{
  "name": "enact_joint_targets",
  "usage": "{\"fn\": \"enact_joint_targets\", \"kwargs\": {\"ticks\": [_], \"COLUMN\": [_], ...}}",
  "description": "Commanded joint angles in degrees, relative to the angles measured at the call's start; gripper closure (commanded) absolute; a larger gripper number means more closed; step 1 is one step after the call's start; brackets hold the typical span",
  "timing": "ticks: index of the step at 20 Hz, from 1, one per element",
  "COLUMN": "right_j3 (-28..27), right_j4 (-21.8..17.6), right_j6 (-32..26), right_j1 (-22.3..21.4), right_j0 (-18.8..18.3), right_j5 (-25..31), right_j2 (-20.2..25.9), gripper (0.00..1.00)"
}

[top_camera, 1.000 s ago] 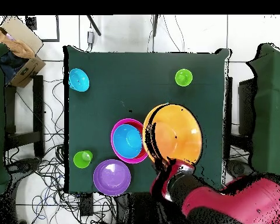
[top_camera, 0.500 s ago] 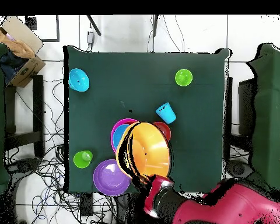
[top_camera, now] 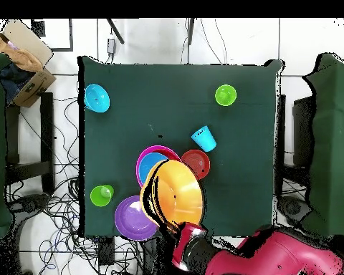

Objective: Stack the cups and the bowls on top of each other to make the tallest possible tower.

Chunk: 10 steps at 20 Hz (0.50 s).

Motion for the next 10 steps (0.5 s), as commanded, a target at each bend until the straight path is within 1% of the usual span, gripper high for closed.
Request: {"fn": "enact_joint_targets", "kwargs": {"ticks": [1, 3, 5, 7, 10], "right_j3": [4.0, 3.5, 2.9, 2.5, 2.3], "right_j4": [-11.2, -15.6, -19.1, -20.6, -22.0], "right_j6": [1.2, 1.1, 1.6, 1.6, 1.8], "right_j1": [10.3, 12.5, 14.1, 15.4, 15.9], "right_j0": [5.1, 6.6, 7.8, 8.2, 8.8], "right_j5": [-4.4, -6.0, -7.2, -7.2, -7.6], "right_j2": [-18.0, -22.5, -25.7, -27.1, -28.1], "gripper": [1.0, 1.0, 1.0, 1.0, 1.0]}}
